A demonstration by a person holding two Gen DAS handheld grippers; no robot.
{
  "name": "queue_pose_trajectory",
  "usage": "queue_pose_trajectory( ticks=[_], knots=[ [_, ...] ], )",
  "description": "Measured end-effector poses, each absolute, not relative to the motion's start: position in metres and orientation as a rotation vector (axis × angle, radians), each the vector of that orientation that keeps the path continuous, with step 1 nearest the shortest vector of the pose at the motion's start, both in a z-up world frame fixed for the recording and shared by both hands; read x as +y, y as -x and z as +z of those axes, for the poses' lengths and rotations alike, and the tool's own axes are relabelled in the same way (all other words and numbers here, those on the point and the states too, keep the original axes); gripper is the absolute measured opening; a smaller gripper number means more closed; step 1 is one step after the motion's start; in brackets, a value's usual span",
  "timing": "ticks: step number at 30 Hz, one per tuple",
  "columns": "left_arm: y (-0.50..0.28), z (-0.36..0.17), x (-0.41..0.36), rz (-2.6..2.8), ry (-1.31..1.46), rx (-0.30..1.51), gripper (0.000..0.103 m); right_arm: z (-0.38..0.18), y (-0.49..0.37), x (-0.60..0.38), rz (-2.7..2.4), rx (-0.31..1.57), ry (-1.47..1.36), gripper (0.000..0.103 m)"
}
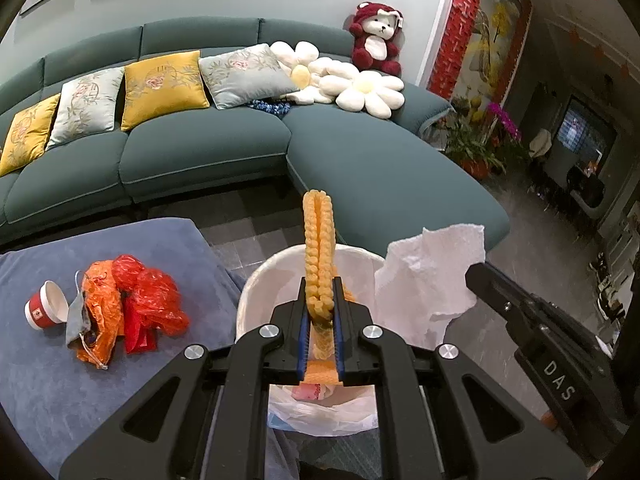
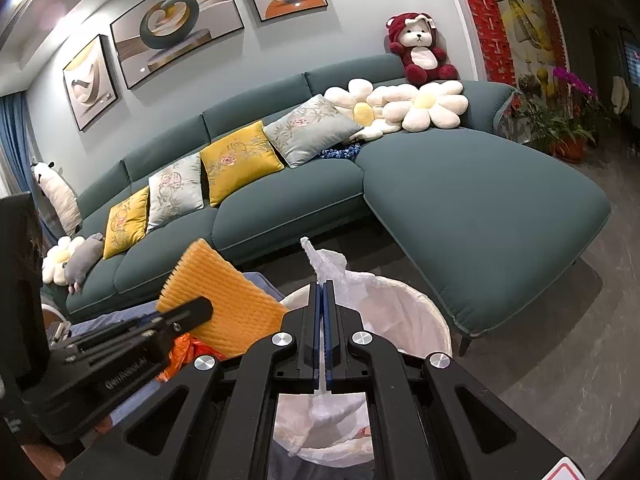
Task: Collect trash
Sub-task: 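Open both tools over the wastebasket to drop the wipe and sleeve, then move both tools back over the cup and plastic bags on the table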
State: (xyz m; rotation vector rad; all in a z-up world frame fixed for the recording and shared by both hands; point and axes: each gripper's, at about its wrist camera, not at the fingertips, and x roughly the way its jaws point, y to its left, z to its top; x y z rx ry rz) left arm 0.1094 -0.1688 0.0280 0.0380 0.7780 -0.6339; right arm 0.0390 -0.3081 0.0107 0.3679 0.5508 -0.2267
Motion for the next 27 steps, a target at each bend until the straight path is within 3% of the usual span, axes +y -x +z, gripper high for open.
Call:
queue_pose_trajectory(
  ticks=[4,6,9,15,27],
  knots=[
    [-0.112,0.023,-0.173,-0.641,-0.027,0.810,0.014,0.010,-0.040,-0.309,-0.234,0.550,-0.362,0.003],
    [-0.111,0.021,-0.173,-0.616,-0.029,0.806,0.036,0.010,-0.041,-0.307,-0.244,0.549,-0.357,0.012],
    [-0.110,0.023,-0.171,-0.586,-0.033,0.791,0.051,0.009,-0.038,-0.305,-0.248,0.543,-0.351,0.026],
    [-0.113,0.024,-0.164,-0.564,-0.032,0.795,0.051,0.010,-0.039,-0.303,-0.248,0.537,-0.357,0.035],
    [-0.121,0.026,-0.120,-0.496,0.015,0.796,0.052,0.013,-0.050,-0.279,-0.205,0.546,-0.335,0.041]
  ],
)
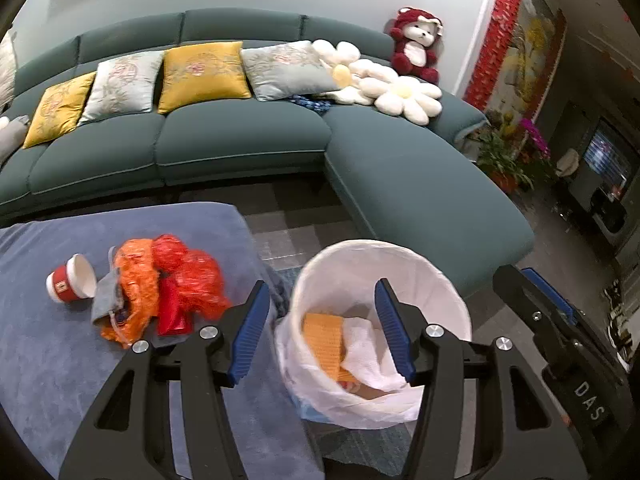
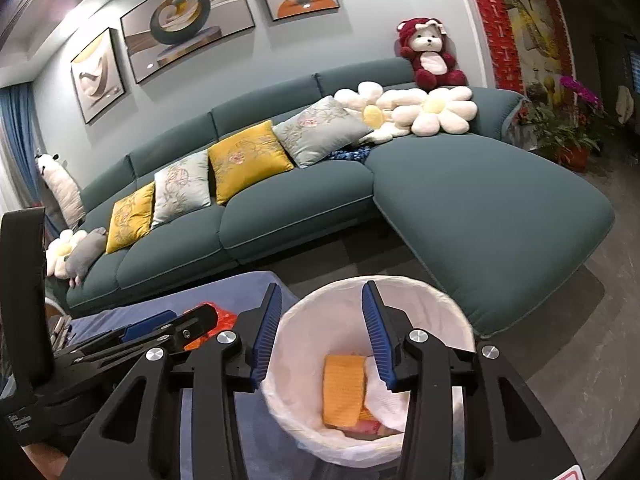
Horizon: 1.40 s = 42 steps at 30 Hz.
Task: Collect trash
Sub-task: 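Move both tools back over the cup and plastic bags on the table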
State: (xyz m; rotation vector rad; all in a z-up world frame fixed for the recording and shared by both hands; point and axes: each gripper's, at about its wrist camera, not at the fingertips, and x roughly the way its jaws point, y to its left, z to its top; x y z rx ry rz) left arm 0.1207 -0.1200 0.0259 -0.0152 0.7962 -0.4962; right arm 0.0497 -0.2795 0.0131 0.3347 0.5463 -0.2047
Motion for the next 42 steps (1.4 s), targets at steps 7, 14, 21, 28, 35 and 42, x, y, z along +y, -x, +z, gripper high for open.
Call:
queue_pose_trajectory(
  ticks=[7,14,21,28,35,42],
  knots=[
    [-0.129,0.023,-0.078,-0.424,0.048,0.795,0.057,0.016,-0.062,-0.246,-0.150,0.558,-0.307,0.045],
    [-0.138,0.021,-0.031,-0.325,0.072,0.784,0.066,0.014,-0.077,-0.207,-0.092,0.581,-0.276,0.049],
    [-0.149,0.013,0.023,-0.212,0.117,0.779,0.078,0.005,-0.094,-0.166,-0.047,0.613,-0.247,0.056],
    [-0.166,-0.003,0.078,-0.099,0.146,0.780,0.084,-0.014,-0.121,-0.135,-0.011,0.671,-0.232,0.056],
    [-0.194,-0.025,0.119,-0.013,0.169,0.812,0.088,-0.037,-0.152,-0.112,0.010,0.725,-0.213,0.060],
    [-0.229,-0.053,0.145,0.052,0.178,0.856,0.092,-0.065,-0.190,-0.103,0.008,0.781,-0.204,0.062]
  ],
)
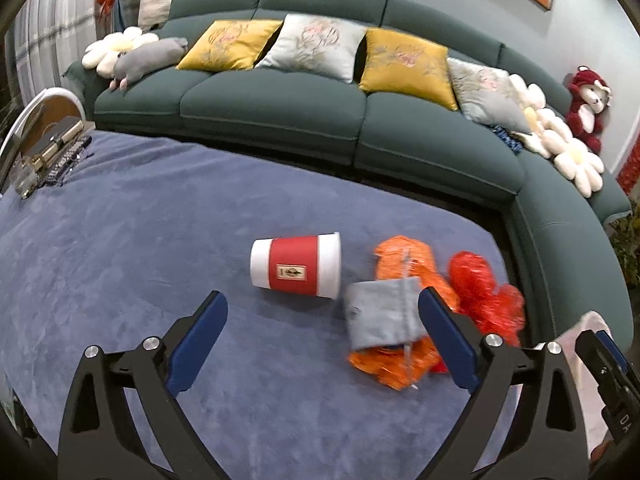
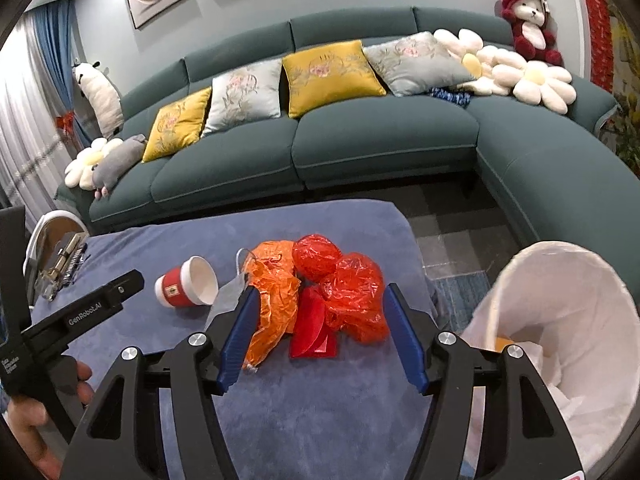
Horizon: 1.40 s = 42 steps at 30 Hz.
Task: Collect trash
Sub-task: 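Move both tools back over the cup and plastic bags on the table, then grasp the red plastic bag with the right tool while the left tool grasps the paper cup rim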
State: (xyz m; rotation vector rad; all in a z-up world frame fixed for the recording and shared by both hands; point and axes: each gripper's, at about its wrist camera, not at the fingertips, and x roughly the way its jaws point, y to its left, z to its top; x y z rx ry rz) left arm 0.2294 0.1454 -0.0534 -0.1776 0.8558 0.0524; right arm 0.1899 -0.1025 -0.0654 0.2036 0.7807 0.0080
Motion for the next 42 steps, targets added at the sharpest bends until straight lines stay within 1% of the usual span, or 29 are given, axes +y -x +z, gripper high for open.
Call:
queue_pose_trajectory(
  ticks=[4,9,14,17,20,22,28,31,35,40,42],
  knots=[
    [-0.253,-0.069,0.155,0.088,0.176,0.873,0.092,-0.082,-0.213,-0.103,-0.002,0.808,-0.196,0.064],
    [-0.283,-0.093,0.162,0.101,0.165,0.937,0.092,-0.105,-0.240,-0.105,-0.016,0.848,-0.187,0.064],
    [-0.299,-0.114,0.164,0.125,0.159,0.986,0.092,-0.123,-0.258,-0.107,-0.026,0.879,-0.179,0.069],
    [-0.307,-0.125,0.165,0.119,0.162,1.012,0.092,-0.135,-0.267,-0.104,-0.024,0.904,-0.163,0.069],
    [-0.311,-0.129,0.165,0.126,0.155,0.995,0.096,-0.145,-0.274,-0.105,-0.031,0.920,-0.155,0.069],
    [-0.314,-0.130,0.165,0.131,0.155,0.985,0.097,-0.151,-0.278,-0.106,-0.037,0.931,-0.161,0.069],
    [-0.319,-0.129,0.168,0.119,0.169,0.987,0.096,-0.163,-0.285,-0.104,-0.032,0.947,-0.170,0.069],
    [-0.316,-0.128,0.169,0.113,0.172,0.984,0.096,-0.166,-0.285,-0.100,-0.013,0.952,-0.179,0.064],
    [-0.312,-0.130,0.169,0.112,0.196,0.987,0.096,-0.169,-0.286,-0.095,0.002,0.962,-0.177,0.048],
    [-0.314,-0.136,0.163,0.098,0.172,1.005,0.096,-0.170,-0.288,-0.097,0.005,0.968,-0.197,0.042],
    [-0.316,-0.140,0.163,0.110,0.163,1.015,0.096,-0.170,-0.290,-0.096,0.008,0.972,-0.200,0.038]
  ],
)
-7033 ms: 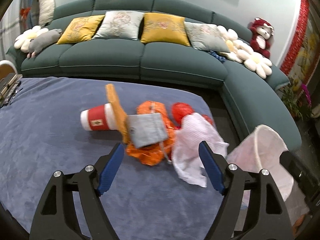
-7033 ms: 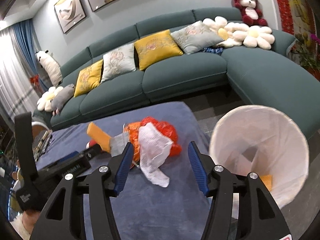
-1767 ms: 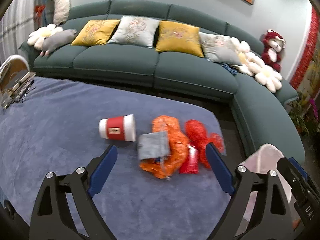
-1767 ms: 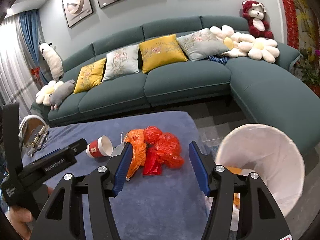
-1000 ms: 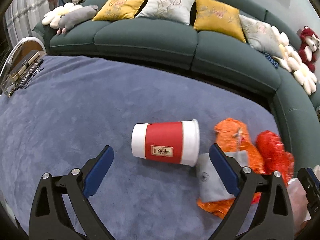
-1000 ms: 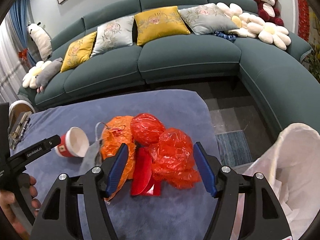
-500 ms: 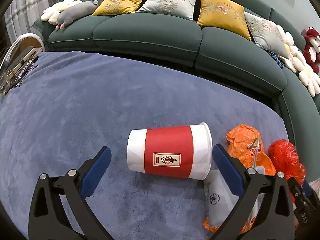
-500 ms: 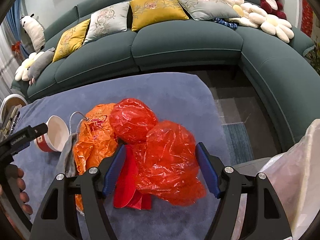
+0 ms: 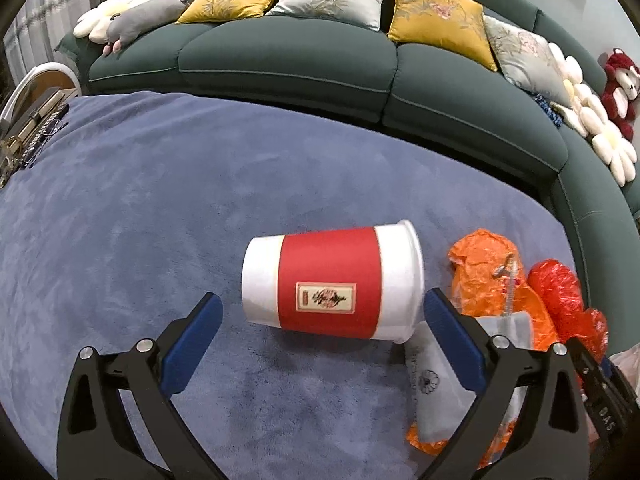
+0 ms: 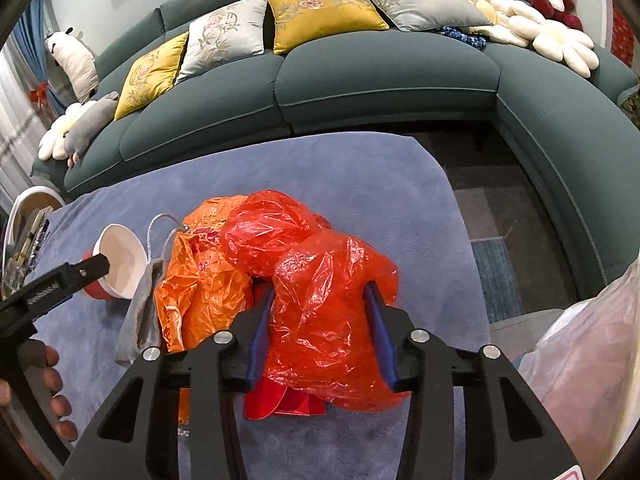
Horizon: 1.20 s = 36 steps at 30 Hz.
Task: Collect trash
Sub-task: 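Grasp the red plastic bag with the right tool while the left tool grasps the paper cup rim, then carry the red bag and paper cup over the wastebasket with both tools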
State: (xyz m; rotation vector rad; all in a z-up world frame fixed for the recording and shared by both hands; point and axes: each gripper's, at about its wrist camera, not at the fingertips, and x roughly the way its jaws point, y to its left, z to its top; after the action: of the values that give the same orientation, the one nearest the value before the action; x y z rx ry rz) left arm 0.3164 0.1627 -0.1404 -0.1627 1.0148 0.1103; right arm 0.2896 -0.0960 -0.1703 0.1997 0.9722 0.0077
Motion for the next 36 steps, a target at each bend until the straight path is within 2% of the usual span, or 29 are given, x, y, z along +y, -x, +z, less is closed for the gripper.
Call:
queue_pose_trajectory(
  ticks=[4,5,7,9,13,15,21,25,36],
  knots=[
    [-0.318,-0.143,0.167,0.121,0.176,1.023,0.091,-0.168,-0.289,-0.096,0.014,0.967,-0.207,0.030],
    [-0.318,-0.142,0.168,0.110,0.186,1.026,0.082,-0.168,-0.289,-0.097,0.016,0.964,-0.210,0.027],
    [-0.318,-0.144,0.168,0.094,0.192,1.043,0.072,-0.164,-0.287,-0.096,0.025,0.953,-0.220,0.024],
    [-0.317,-0.144,0.168,0.078,0.196,1.054,0.055,-0.158,-0.284,-0.095,0.030,0.938,-0.226,0.020],
    [-0.311,-0.137,0.167,0.068,0.191,1.043,0.044,-0.140,-0.278,-0.094,0.043,0.899,-0.237,0.017],
    [-0.308,-0.133,0.167,0.064,0.196,1.048,0.032,-0.128,-0.275,-0.094,0.049,0.875,-0.240,0.017],
    [-0.294,-0.116,0.169,0.054,0.205,1.020,0.007,-0.093,-0.262,-0.096,0.065,0.805,-0.257,0.017],
    [-0.285,-0.103,0.165,0.050,0.198,0.996,0.003,-0.073,-0.251,-0.096,0.072,0.772,-0.259,0.017],
    [-0.249,-0.045,0.134,-0.030,0.193,0.908,0.003,-0.041,-0.211,-0.110,0.062,0.715,-0.273,0.017]
  ],
)
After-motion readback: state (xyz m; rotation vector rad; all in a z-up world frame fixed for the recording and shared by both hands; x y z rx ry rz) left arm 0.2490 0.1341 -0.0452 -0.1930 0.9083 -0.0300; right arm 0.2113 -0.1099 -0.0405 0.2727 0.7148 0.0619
